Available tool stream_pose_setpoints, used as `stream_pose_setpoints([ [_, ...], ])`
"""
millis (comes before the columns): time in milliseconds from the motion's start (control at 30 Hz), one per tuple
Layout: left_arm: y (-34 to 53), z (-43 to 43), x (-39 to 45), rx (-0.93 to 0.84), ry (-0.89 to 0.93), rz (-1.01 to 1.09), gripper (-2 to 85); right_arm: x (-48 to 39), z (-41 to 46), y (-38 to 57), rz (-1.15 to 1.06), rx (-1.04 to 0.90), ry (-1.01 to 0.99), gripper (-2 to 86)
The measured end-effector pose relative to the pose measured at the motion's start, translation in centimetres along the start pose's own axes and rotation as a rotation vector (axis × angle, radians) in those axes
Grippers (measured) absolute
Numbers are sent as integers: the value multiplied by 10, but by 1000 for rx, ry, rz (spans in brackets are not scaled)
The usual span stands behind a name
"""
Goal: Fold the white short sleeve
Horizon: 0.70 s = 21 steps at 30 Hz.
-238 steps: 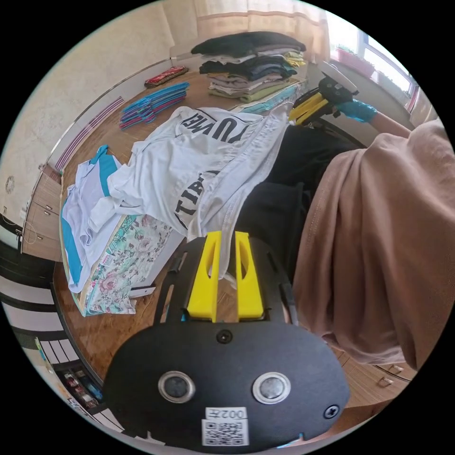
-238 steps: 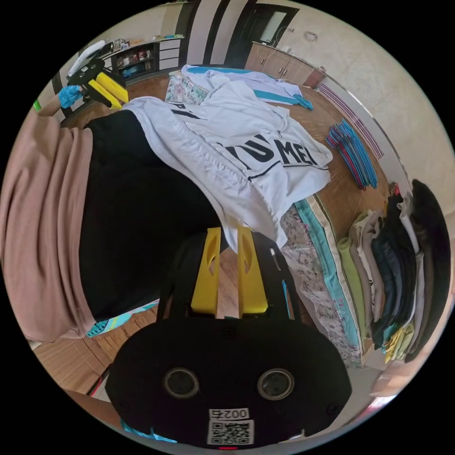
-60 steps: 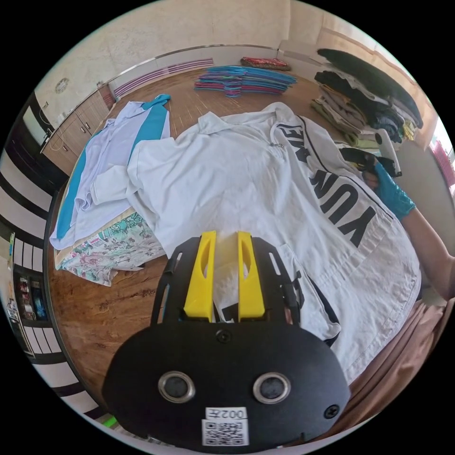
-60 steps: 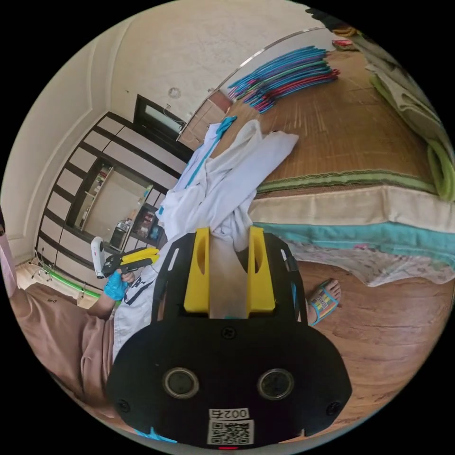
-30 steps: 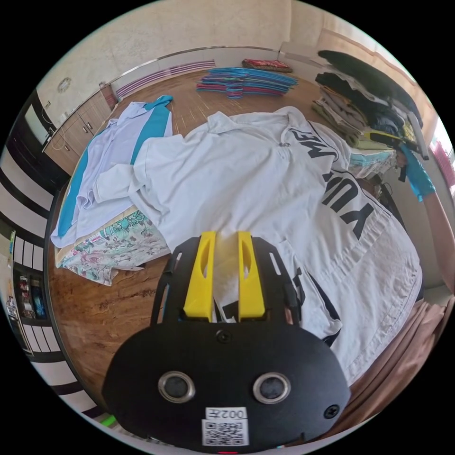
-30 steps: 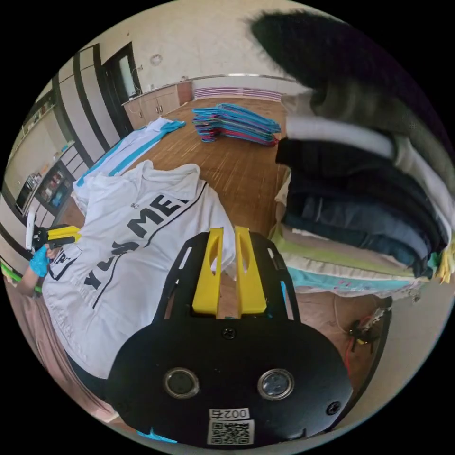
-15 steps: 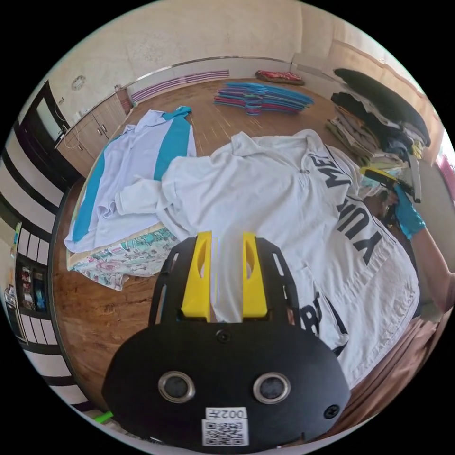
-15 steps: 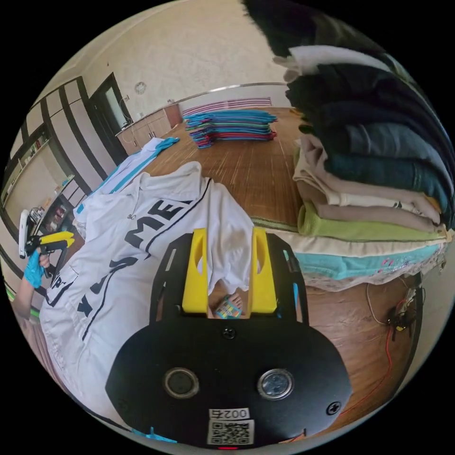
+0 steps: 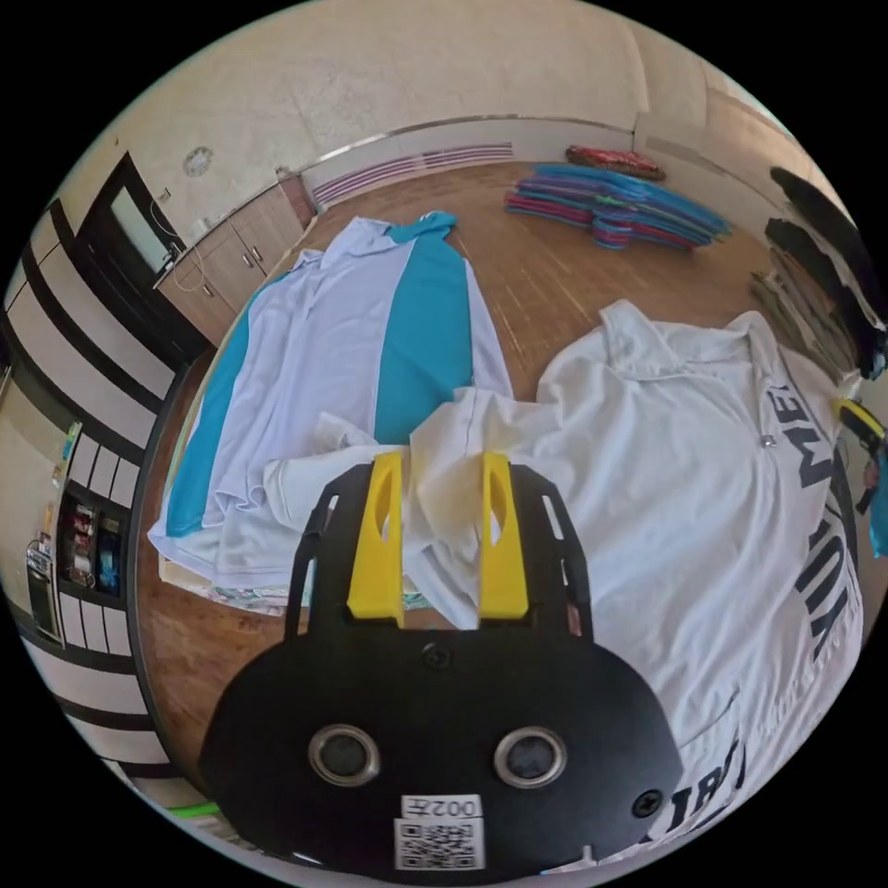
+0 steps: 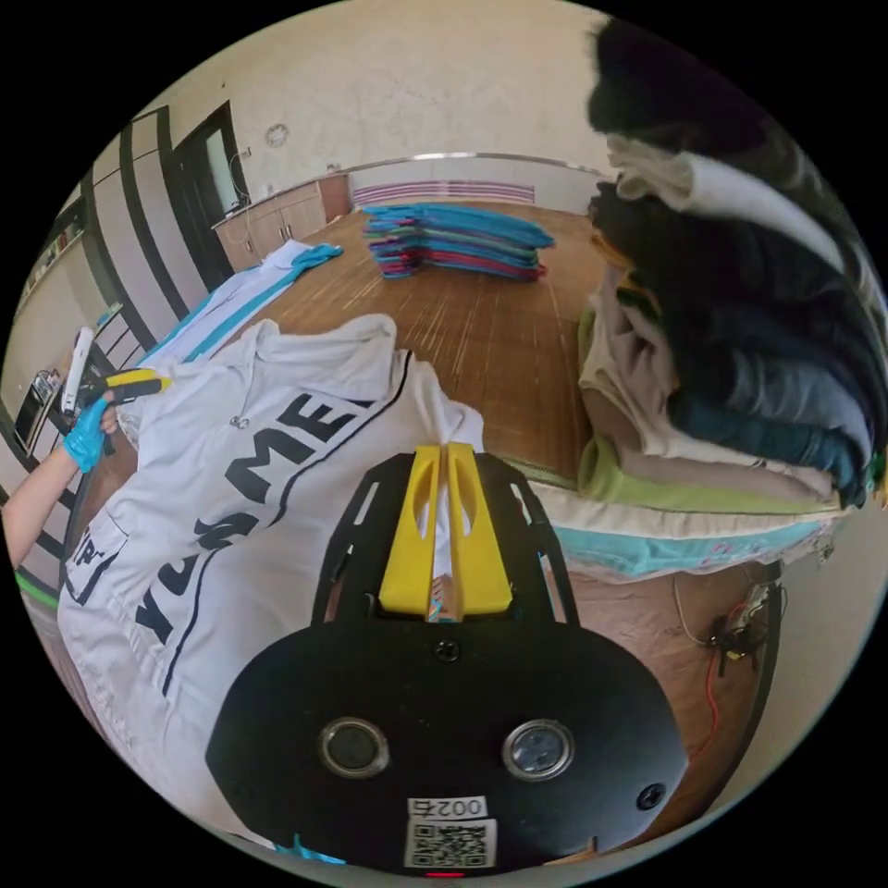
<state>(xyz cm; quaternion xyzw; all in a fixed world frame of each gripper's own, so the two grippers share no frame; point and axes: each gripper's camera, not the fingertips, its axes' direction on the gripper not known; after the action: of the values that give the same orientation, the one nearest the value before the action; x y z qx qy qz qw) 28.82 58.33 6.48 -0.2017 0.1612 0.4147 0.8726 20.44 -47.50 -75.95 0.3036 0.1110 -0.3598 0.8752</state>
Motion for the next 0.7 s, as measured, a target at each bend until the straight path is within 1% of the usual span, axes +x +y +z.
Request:
stream_pose_setpoints([
  [133, -3, 10, 3, -9, 10, 68, 14, -24, -37, -32, -77, 91, 84, -8],
  [200, -5, 8, 3, -13, -12, 83, -4, -34, -43, -50, -113, 108, 106, -8],
  [300, -4, -10, -7, 43, -75, 23, -10, -49, -43, -78, -158, 114, 128, -7],
  [400, -3, -32, -27, 120, -177, -67, -10, -66, -32, -100, -198, 117, 132, 1],
  [467, -4, -33, -42, 105, -219, -76, -12, -74, -13, -111, -215, 57, 106, 16],
  [500, -5, -30, -46, 78, -214, -71, -12, -76, 6, -116, -214, -18, 83, 33],
  [533, -6, -20, -51, 17, -190, -53, -9, -76, 26, -120, -195, -103, 60, 42],
  [567, -5, -10, -56, -46, -160, -32, -4, -76, 35, -121, -182, -144, 53, 46],
  [600, -4, -7, -57, -70, -153, -23, -1, -77, 47, -120, -162, -201, 46, 54],
  [633, 0, -5, -60, -83, -156, -10, 7, -79, 50, -118, -151, -219, 41, 59],
  [700, 5, -12, -65, -53, -160, -14, 19, -84, 41, -113, -141, -186, 40, 61],
])
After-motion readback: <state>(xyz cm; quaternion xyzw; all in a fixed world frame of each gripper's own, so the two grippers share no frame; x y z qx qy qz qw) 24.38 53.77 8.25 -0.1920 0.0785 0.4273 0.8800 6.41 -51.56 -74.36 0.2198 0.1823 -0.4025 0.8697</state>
